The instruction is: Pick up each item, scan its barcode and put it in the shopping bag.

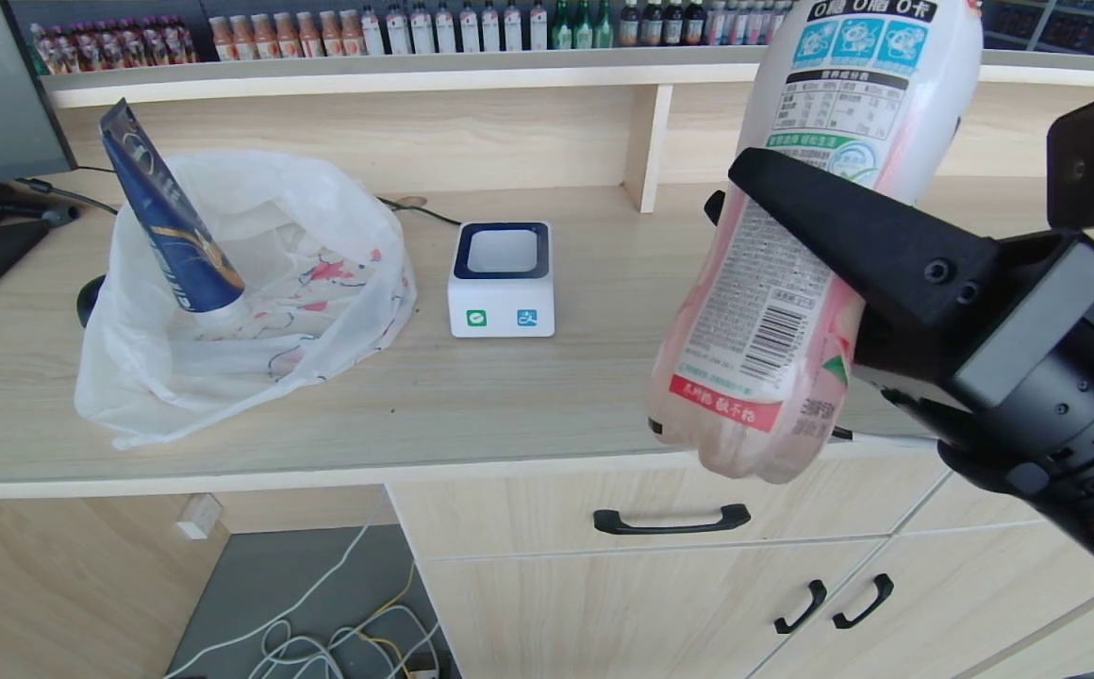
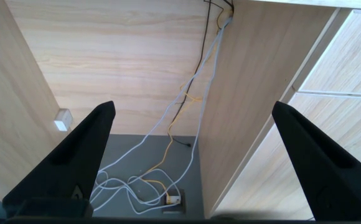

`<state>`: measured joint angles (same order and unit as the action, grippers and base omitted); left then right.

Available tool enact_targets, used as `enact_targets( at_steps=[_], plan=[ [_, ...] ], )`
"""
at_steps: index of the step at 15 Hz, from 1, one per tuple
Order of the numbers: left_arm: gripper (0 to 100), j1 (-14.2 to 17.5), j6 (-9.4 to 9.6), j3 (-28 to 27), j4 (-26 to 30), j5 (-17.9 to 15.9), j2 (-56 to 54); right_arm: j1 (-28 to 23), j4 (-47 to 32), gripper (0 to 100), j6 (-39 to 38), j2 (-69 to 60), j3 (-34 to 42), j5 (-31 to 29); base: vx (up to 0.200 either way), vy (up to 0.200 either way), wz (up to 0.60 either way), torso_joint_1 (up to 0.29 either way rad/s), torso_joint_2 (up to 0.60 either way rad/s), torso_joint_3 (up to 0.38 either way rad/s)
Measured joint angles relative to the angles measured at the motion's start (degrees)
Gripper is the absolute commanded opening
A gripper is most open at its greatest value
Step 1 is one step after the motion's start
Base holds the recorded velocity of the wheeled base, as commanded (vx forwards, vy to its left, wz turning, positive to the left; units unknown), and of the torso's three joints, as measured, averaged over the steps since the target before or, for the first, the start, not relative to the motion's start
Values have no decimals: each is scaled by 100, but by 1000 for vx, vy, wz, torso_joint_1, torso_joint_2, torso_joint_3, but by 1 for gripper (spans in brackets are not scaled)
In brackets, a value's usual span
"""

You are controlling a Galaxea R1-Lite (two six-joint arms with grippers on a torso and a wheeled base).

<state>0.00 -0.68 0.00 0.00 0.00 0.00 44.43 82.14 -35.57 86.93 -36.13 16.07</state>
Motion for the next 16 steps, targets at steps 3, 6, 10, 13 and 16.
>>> enact_targets(
  at_steps=[3, 6, 10, 13, 16],
  plan=[
    [100, 0, 0, 0, 0, 0, 0, 10, -4, 0, 2, -35, -5, 43, 0, 0, 0, 0, 0, 0],
    [100, 0, 2, 0, 0, -2, 0, 11, -4, 0, 5, -46, -5, 43, 0, 0, 0, 0, 0, 0],
    [100, 0, 0, 0, 0, 0, 0, 11, -6, 0, 7, -46, -2, 49, 0, 0, 0, 0, 0, 0],
    [100, 0, 2, 0, 0, 2, 0, 11, -9, 0, 11, -46, -17, 62, 0, 0, 0, 0, 0, 0],
    [100, 0, 2, 0, 0, 0, 0, 11, -6, 0, 22, -44, -79, 98, 0, 0, 0, 0, 0, 0]
  ],
)
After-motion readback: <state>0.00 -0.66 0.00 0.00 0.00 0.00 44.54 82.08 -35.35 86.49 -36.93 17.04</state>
